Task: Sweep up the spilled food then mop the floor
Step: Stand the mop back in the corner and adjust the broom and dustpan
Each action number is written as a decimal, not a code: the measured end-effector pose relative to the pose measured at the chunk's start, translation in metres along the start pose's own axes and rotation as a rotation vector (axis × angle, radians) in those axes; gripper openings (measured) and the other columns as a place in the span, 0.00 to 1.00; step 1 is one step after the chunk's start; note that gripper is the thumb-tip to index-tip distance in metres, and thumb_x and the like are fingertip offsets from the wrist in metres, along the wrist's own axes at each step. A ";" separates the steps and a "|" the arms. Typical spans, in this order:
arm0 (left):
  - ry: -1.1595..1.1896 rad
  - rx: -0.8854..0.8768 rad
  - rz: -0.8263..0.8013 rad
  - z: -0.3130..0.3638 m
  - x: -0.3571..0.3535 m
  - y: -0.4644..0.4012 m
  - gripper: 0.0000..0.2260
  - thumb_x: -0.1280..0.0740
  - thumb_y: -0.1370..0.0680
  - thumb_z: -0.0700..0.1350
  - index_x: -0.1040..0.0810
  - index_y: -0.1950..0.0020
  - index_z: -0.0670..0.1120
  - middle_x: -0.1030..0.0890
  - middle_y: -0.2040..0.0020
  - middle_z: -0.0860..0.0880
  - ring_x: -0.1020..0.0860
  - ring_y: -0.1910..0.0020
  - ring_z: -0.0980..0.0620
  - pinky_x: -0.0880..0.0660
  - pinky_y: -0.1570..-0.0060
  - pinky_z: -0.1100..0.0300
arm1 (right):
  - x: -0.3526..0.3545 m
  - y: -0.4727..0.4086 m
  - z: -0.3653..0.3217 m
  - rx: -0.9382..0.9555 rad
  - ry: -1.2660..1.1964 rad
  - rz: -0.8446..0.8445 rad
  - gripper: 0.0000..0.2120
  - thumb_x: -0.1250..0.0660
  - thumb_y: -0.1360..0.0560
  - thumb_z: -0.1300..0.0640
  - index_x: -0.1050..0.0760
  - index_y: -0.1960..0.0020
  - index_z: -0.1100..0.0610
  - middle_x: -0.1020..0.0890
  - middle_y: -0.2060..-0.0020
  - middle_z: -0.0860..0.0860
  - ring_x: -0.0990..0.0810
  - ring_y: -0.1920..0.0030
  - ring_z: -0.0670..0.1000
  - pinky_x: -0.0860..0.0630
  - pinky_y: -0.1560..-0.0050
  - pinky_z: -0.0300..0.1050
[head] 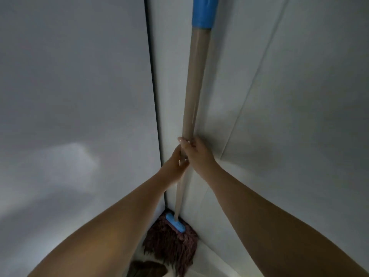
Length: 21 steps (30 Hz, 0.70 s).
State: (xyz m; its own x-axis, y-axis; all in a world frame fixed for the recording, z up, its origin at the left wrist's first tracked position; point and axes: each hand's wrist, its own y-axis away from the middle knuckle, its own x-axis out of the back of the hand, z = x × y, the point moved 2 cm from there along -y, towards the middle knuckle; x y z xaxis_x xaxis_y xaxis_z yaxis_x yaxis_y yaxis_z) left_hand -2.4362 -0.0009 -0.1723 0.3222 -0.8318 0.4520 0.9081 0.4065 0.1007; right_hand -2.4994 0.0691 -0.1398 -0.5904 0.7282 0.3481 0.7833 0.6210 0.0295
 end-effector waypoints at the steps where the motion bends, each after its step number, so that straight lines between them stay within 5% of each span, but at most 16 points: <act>1: -0.027 -0.009 0.027 -0.003 0.001 0.002 0.24 0.42 0.19 0.42 0.47 0.25 0.45 0.29 0.35 0.49 0.30 0.36 0.54 0.34 0.43 0.65 | -0.003 0.003 -0.001 0.048 0.058 0.000 0.12 0.38 0.24 0.44 0.29 0.52 0.52 0.25 0.66 0.45 0.24 0.65 0.40 0.31 0.69 0.25; 6: -0.214 -0.058 0.046 -0.005 0.015 0.040 0.23 0.44 0.19 0.38 0.49 0.26 0.36 0.26 0.39 0.39 0.24 0.42 0.41 0.27 0.43 0.49 | -0.015 0.034 -0.018 0.250 0.178 -0.016 0.12 0.38 0.29 0.38 0.32 0.64 0.44 0.26 0.77 0.42 0.25 0.72 0.37 0.32 0.72 0.24; 8: -0.274 -0.074 0.039 -0.003 0.024 0.054 0.24 0.45 0.19 0.39 0.51 0.26 0.34 0.31 0.34 0.40 0.29 0.36 0.42 0.32 0.37 0.55 | -0.019 0.041 -0.030 0.256 0.131 -0.028 0.11 0.39 0.34 0.35 0.32 0.67 0.41 0.24 0.75 0.34 0.25 0.71 0.32 0.33 0.70 0.22; 10: -0.274 -0.030 0.089 0.005 0.035 0.062 0.23 0.44 0.19 0.42 0.48 0.27 0.36 0.33 0.43 0.51 0.28 0.39 0.46 0.34 0.45 0.62 | -0.021 0.041 -0.046 0.213 0.070 -0.022 0.13 0.39 0.39 0.31 0.29 0.68 0.39 0.23 0.74 0.31 0.24 0.70 0.32 0.31 0.68 0.23; 13: -0.360 -0.063 0.094 0.016 0.048 0.073 0.16 0.44 0.19 0.43 0.42 0.35 0.36 0.33 0.61 0.53 0.23 0.61 0.48 0.35 0.67 0.69 | -0.022 0.040 -0.058 0.152 -0.022 -0.058 0.16 0.36 0.44 0.30 0.25 0.70 0.42 0.20 0.73 0.38 0.20 0.70 0.39 0.21 0.63 0.37; 15: -0.391 -0.089 0.116 0.020 0.057 0.082 0.09 0.43 0.19 0.43 0.40 0.44 0.41 0.33 0.69 0.53 0.31 0.75 0.55 0.35 0.75 0.67 | -0.022 0.043 -0.067 0.164 -0.022 -0.112 0.14 0.34 0.41 0.32 0.24 0.70 0.43 0.20 0.74 0.38 0.20 0.68 0.41 0.21 0.62 0.40; 21: -0.384 -0.283 0.103 0.055 0.084 0.102 0.11 0.43 0.20 0.36 0.40 0.43 0.31 0.33 0.61 0.57 0.27 0.65 0.71 0.33 0.64 0.77 | -0.012 0.052 -0.116 0.259 -0.028 -0.197 0.16 0.32 0.30 0.42 0.24 0.68 0.53 0.21 0.70 0.51 0.18 0.63 0.57 0.18 0.58 0.53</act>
State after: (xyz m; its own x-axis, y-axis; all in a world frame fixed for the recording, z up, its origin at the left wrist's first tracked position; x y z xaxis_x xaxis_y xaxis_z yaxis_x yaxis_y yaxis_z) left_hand -2.3314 -0.0083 -0.0754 0.3409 -0.5716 0.7464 0.9308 0.3167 -0.1826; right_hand -2.4283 0.0590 -0.0338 -0.7334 0.5925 0.3332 0.5802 0.8011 -0.1471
